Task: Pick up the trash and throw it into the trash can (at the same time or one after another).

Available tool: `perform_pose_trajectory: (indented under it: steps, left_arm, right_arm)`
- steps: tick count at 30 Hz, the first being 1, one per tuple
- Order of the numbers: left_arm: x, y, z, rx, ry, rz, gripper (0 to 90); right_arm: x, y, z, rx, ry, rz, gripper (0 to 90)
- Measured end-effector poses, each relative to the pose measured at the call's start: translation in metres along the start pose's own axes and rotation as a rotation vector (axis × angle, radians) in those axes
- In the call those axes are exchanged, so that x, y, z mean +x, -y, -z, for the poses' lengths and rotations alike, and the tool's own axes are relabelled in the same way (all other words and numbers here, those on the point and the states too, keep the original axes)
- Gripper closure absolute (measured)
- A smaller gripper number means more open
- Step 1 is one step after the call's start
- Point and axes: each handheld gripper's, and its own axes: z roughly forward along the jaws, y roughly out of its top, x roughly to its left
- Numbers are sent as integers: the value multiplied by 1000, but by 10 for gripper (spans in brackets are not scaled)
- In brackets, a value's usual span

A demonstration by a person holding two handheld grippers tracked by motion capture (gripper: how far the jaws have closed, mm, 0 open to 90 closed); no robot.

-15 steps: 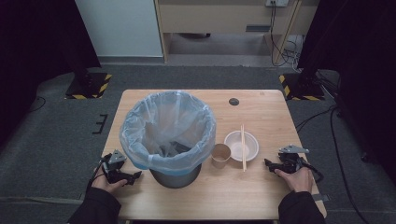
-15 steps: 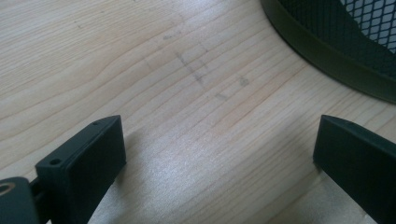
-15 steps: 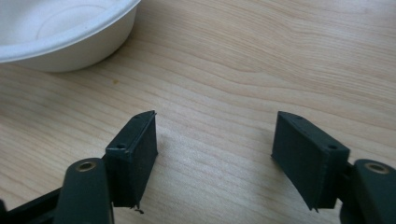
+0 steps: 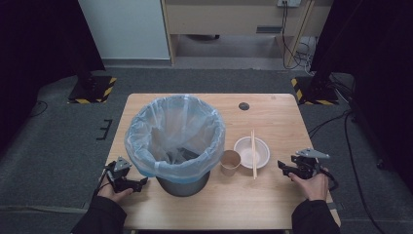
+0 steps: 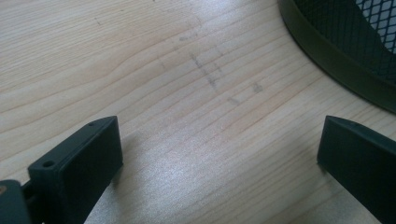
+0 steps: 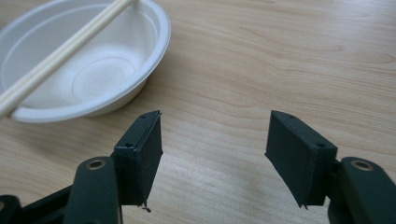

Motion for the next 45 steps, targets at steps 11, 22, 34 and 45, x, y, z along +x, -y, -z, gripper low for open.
perform_pose_trajectory:
  steps: [11,22,34,45]
  left_arm:
    - [-1,0,-1,-1,-5,5,0]
    - [-1,-1,-1,-2,-5,6,0]
    - [-1,-1,-1,-2,-5,6,0]
    - [-1,-1,-1,-1,-7,6,0]
  right_arm:
    - [2,-15,14,-83,3,-41,322]
    - [8,-33,25,-124,-15,-33,323]
    - [11,-51,43,-212,-16,-48,320]
    - [20,-71,52,-248,-11,-29,357]
